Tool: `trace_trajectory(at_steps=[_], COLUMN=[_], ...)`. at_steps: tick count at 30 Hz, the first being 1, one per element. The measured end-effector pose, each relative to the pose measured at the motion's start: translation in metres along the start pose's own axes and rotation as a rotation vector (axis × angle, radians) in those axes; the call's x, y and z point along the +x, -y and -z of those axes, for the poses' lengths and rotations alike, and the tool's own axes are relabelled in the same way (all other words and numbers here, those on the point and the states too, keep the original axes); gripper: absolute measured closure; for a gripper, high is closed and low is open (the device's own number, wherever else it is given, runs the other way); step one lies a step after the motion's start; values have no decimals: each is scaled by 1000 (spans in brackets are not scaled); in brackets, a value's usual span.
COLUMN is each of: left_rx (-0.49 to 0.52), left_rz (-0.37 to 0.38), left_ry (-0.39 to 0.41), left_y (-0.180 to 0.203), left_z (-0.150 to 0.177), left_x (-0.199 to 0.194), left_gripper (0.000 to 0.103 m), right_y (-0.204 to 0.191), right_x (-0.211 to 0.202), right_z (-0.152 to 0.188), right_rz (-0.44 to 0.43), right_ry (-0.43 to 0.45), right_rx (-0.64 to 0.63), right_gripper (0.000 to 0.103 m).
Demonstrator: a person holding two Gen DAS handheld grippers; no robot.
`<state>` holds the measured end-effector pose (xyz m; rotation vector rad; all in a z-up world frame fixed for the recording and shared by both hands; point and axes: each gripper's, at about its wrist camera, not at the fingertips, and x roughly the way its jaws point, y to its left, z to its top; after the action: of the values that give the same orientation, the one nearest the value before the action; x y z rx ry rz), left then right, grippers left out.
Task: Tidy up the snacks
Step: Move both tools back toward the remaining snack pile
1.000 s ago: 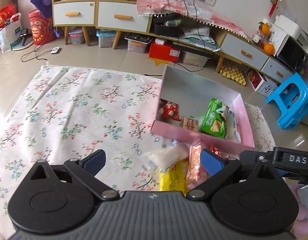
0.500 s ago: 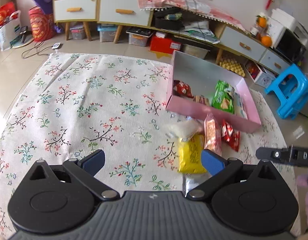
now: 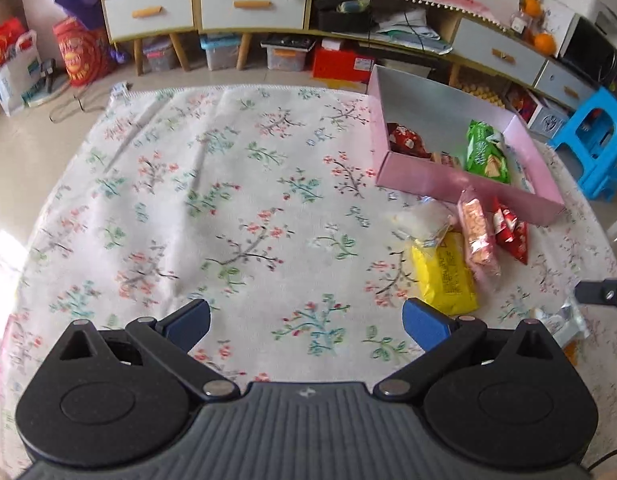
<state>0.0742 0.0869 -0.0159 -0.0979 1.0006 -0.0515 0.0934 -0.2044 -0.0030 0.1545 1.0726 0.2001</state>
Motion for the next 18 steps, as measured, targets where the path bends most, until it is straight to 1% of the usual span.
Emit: trace_trajectory(at_steps=[3, 7, 12, 15, 18], left_rx=[-20, 10, 58, 71, 81], left_rz=[35, 65, 105, 137, 154], left_ry=[-13, 3, 31, 28, 30], left_y=[4, 19, 37, 45, 52], left_z=[-1, -1, 2, 4, 6], left_x=[6, 12, 18, 25, 31], left_gripper=[0, 0, 2, 5, 9], right_y=[4, 5, 3, -9, -23], right_x=[7, 15, 19, 11, -1], right_z=[0, -2, 1, 5, 8], right_rz=[7, 18, -67, -110, -128], right_ry=[-9, -17, -92, -89, -55], right_rx=[11, 6, 49, -49, -236], right_gripper=[14, 14, 14, 14, 14])
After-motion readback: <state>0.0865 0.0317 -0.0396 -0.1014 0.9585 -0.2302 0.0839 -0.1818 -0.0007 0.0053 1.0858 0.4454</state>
